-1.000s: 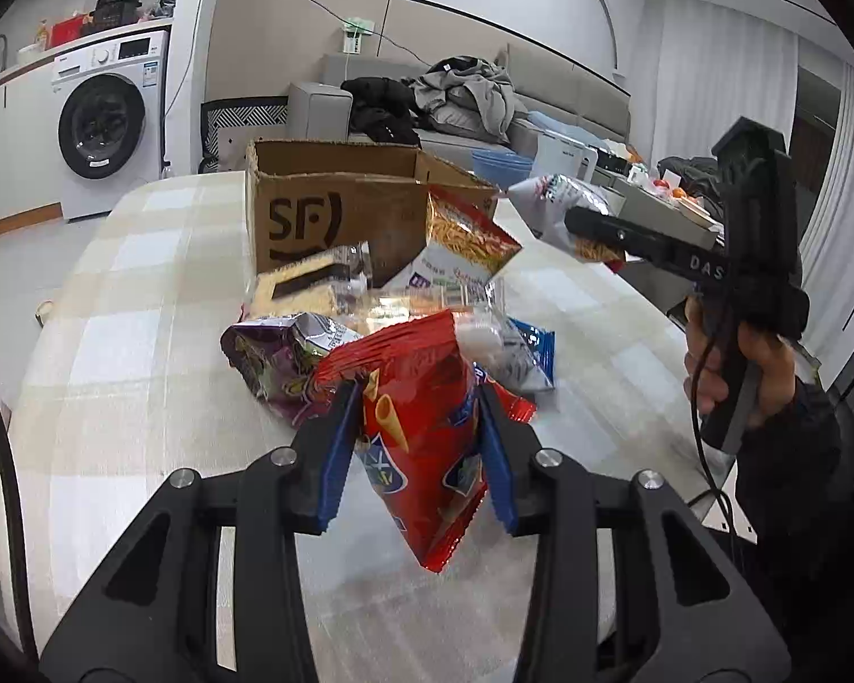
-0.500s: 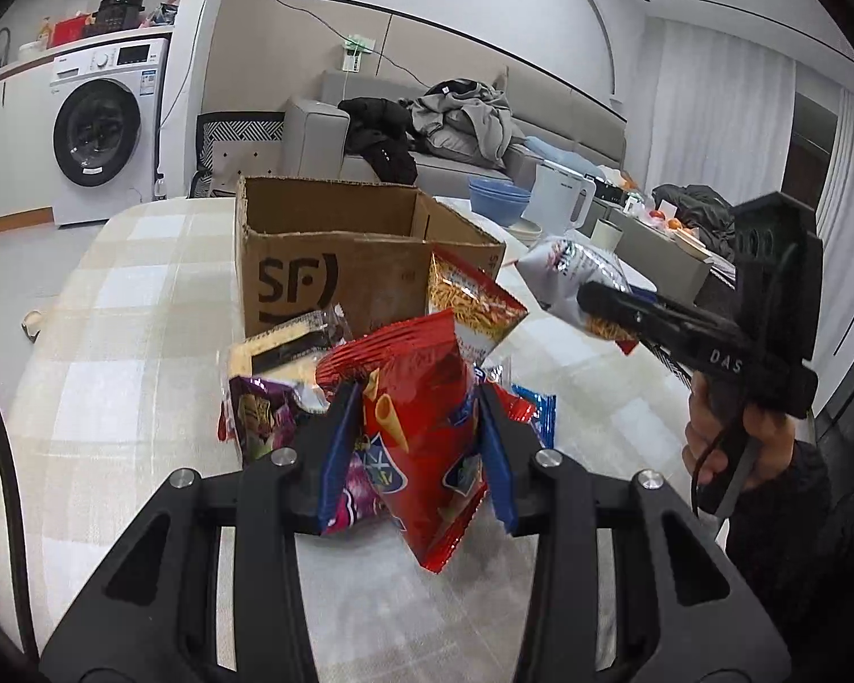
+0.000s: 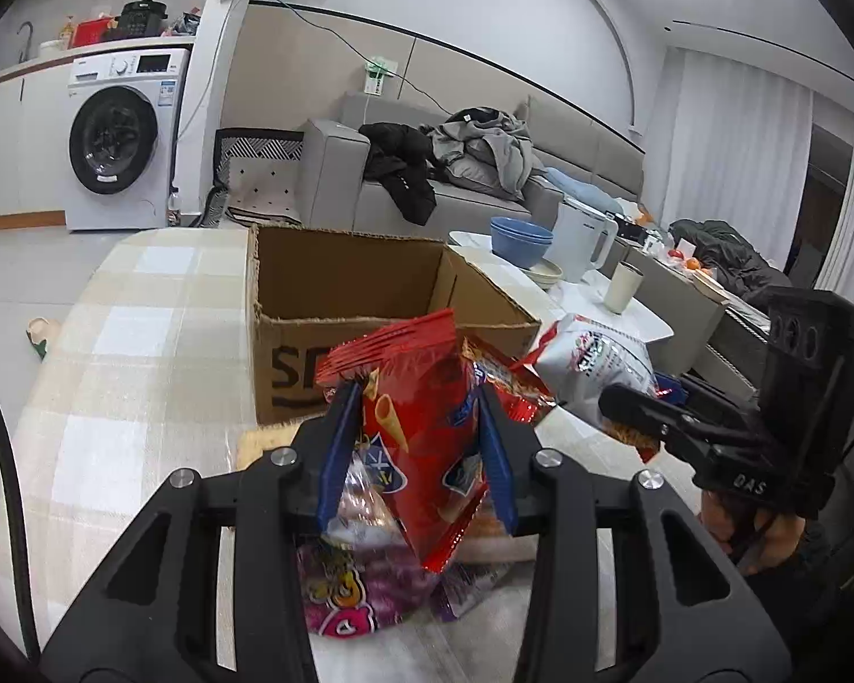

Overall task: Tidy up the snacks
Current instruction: 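Drop the red bag into the box with the left gripper while the right releases the noodle bag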

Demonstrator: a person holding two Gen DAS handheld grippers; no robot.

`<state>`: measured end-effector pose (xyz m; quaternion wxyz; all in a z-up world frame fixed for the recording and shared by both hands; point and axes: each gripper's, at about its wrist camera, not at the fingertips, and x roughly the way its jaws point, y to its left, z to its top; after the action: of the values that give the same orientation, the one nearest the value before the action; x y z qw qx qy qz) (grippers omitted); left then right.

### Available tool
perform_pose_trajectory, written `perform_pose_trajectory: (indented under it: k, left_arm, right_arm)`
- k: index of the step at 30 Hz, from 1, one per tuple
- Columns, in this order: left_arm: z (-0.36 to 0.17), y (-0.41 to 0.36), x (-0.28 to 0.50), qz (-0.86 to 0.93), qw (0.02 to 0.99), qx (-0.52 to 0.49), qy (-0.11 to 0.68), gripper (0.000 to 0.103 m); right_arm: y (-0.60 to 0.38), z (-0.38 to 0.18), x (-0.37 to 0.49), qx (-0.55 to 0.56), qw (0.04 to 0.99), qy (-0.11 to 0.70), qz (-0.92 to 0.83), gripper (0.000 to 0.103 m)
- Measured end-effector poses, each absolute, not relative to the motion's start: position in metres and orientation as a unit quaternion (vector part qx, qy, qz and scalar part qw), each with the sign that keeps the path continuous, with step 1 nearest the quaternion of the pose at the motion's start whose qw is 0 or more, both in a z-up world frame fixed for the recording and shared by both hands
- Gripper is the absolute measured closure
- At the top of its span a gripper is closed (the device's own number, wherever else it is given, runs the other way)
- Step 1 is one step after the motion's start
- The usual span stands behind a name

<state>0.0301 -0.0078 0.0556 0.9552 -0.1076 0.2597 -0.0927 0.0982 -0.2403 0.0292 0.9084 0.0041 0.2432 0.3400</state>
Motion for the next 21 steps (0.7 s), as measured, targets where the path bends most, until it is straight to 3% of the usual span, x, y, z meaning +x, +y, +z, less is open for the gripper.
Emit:
perform_pose_trajectory:
  k: [21]
  left_arm:
    - [0.069, 0.005, 0.068, -0.041, 0.967, -0.076, 0.241, 0.065]
  right_arm:
    - [-0.212, 0.041, 0.118, 0.008, 0.925, 0.224, 0.307, 0.049]
